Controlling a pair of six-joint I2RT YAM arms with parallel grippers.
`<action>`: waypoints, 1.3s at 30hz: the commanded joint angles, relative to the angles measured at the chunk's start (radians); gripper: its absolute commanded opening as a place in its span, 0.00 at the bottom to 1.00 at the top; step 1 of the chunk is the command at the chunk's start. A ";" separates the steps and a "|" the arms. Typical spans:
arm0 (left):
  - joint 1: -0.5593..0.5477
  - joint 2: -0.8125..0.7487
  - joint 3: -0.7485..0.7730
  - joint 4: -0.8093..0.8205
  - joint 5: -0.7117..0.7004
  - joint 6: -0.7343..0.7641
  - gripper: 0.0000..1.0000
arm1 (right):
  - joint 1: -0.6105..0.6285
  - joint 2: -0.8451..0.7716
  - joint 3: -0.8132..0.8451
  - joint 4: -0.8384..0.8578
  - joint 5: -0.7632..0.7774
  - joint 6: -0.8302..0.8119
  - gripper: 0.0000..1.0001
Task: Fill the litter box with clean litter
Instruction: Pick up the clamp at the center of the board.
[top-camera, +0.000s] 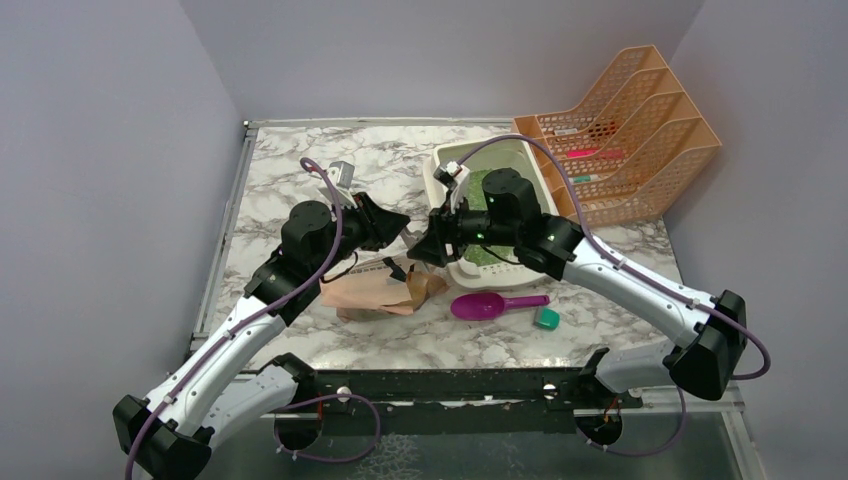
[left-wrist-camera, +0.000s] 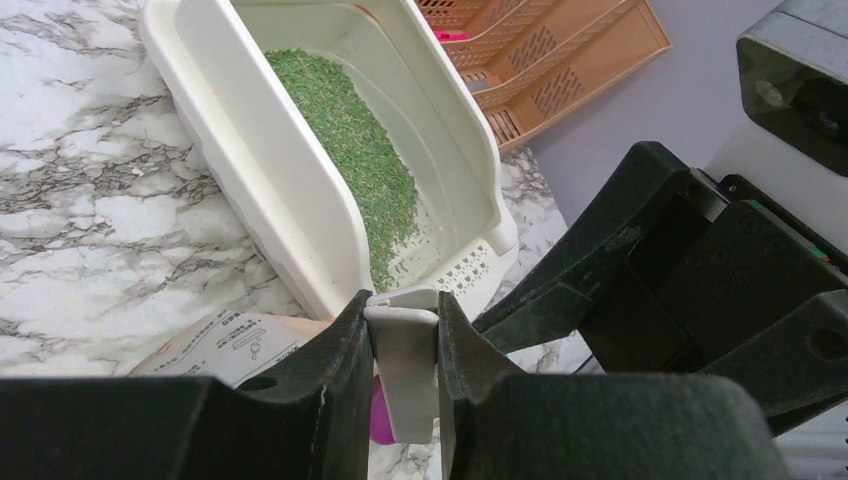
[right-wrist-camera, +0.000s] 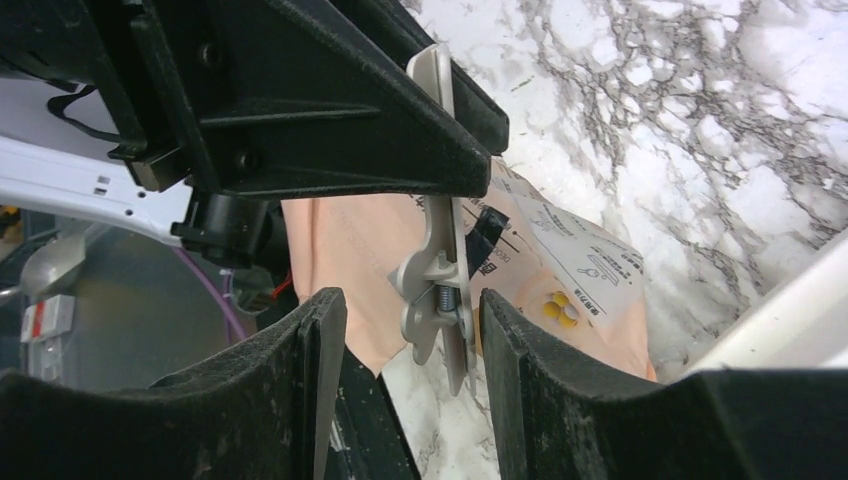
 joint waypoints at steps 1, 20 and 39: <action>-0.004 -0.017 0.015 0.025 0.012 -0.010 0.00 | 0.016 0.010 0.043 -0.053 0.108 -0.057 0.54; -0.004 -0.012 0.015 0.022 0.006 -0.007 0.00 | 0.022 0.015 0.062 -0.060 0.120 -0.049 0.22; -0.001 0.084 0.277 -0.462 -0.015 0.472 0.99 | -0.032 -0.012 0.082 -0.047 0.230 -0.086 0.01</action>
